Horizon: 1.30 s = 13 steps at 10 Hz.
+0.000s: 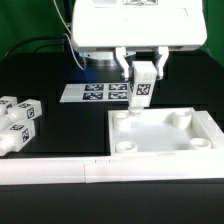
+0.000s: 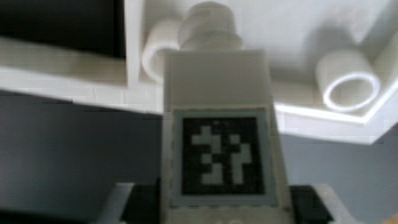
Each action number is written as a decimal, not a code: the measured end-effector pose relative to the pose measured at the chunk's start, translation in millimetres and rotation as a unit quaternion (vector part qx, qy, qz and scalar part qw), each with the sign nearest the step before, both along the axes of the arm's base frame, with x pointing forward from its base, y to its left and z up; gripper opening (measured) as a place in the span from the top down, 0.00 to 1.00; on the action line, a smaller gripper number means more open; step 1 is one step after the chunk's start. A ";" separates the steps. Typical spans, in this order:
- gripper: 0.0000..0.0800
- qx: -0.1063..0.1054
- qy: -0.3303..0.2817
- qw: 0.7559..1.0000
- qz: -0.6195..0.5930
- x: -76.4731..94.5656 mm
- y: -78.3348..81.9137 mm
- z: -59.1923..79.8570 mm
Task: Assemble one leg
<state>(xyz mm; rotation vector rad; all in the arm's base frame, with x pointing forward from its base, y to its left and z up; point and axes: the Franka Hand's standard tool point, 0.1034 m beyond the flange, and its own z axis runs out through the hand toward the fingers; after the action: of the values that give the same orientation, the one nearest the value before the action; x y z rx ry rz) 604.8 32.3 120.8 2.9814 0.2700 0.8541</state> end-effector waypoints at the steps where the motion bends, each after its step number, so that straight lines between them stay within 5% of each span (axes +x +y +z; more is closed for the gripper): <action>1: 0.64 0.018 0.000 1.000 -0.005 5.3 18.6 -7.7; 3: 0.64 0.059 -0.001 0.998 -0.020 29.8 64.8 -2.7; 4: 0.64 0.059 -0.006 0.998 -0.020 33.4 69.1 1.0; 8: 0.64 0.047 -0.013 0.999 -0.013 32.1 68.7 0.7; 9: 0.64 0.032 -0.061 0.998 -0.006 26.2 61.1 -1.4; 10: 0.64 0.031 -0.040 0.999 -0.008 20.0 57.1 -16.2; 13: 0.64 0.037 -0.035 0.999 -0.005 22.3 68.0 -23.2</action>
Offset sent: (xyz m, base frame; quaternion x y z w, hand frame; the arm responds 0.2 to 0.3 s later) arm 0.0311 0.0220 0.0158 -0.0552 0.0094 0.0224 0.9982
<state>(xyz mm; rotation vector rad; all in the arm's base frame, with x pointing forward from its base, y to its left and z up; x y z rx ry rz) 627.0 100.4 97.6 3.0103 0.2263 0.9869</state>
